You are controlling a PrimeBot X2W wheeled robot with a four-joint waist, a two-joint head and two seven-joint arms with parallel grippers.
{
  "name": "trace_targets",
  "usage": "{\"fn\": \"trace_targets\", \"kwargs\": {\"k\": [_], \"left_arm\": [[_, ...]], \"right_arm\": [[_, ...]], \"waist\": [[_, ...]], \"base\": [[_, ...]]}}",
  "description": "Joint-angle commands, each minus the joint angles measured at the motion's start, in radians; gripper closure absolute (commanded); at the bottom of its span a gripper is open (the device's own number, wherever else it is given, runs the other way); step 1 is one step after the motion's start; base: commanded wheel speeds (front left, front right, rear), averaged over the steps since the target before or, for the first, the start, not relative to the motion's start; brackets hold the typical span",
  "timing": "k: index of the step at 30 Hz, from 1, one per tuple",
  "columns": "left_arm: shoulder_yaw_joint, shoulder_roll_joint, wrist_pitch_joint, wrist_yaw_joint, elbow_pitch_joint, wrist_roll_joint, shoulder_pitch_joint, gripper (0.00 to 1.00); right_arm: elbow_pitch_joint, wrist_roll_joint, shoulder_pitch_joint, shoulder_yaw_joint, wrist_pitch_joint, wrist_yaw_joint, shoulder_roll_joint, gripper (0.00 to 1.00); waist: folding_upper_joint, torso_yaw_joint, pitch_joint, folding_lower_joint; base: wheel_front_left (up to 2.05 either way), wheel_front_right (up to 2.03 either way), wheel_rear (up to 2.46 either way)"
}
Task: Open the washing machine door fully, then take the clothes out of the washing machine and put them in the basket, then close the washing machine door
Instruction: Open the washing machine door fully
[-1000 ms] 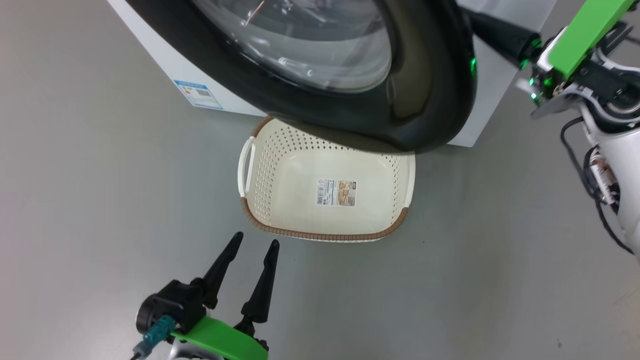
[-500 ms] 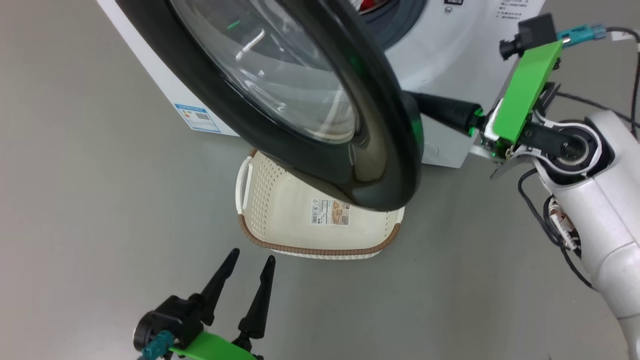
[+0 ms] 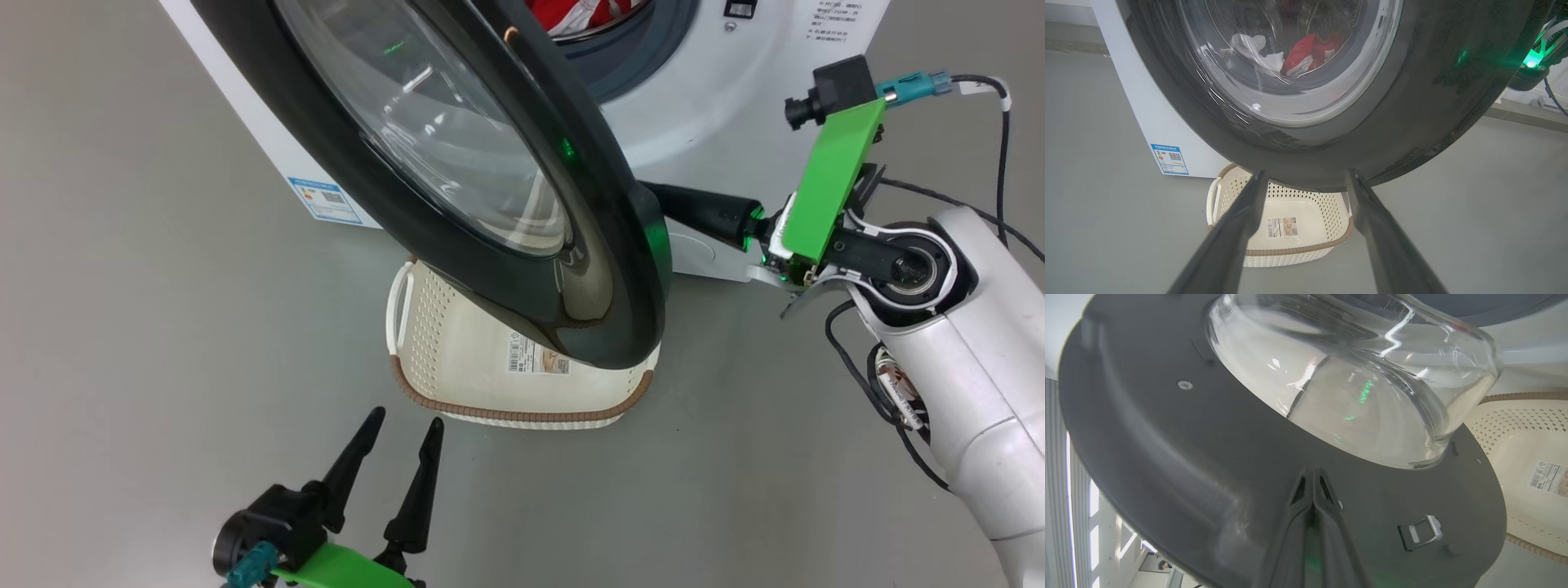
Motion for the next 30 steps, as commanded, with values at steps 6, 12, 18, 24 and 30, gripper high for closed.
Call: {"fn": "trace_targets", "kwargs": {"k": [6, 12, 18, 24, 30], "left_arm": [[0.048, 0.015, -0.012, -0.005, -0.022, 0.011, 0.013, 0.00], [0.059, 0.018, -0.012, -0.005, -0.021, 0.011, 0.018, 0.00], [0.085, 0.031, -0.012, -0.005, -0.023, 0.017, 0.031, 0.00], [0.135, 0.040, -0.012, -0.005, -0.028, 0.023, 0.054, 0.00], [0.164, 0.047, -0.012, -0.005, -0.033, 0.036, 0.072, 0.00]], "right_arm": [[-0.041, -0.039, 0.036, -0.037, -0.074, 0.008, 0.011, 1.00], [-0.049, -0.053, 0.075, -0.062, -0.114, 0.008, -0.001, 1.00], [-0.066, -0.062, 0.159, -0.092, -0.170, 0.008, -0.011, 0.78], [-0.092, -0.078, 0.291, -0.099, -0.230, 0.008, -0.009, 0.45], [-0.113, -0.090, 0.407, -0.097, -0.279, 0.008, -0.004, 0.00]], "waist": [[0.0000, -0.009, -0.009, -0.0001], [0.0000, -0.024, -0.019, -0.0001], [0.0000, -0.058, -0.040, -0.0001], [0.0000, -0.098, -0.057, -0.0001], [0.0000, -0.132, -0.072, -0.0001]], "base": [[0.00, 0.00, 0.00], [0.00, 0.00, 0.00], [0.00, 0.00, 0.00], [0.00, 0.00, 0.00], [0.00, 0.00, 0.00]]}}
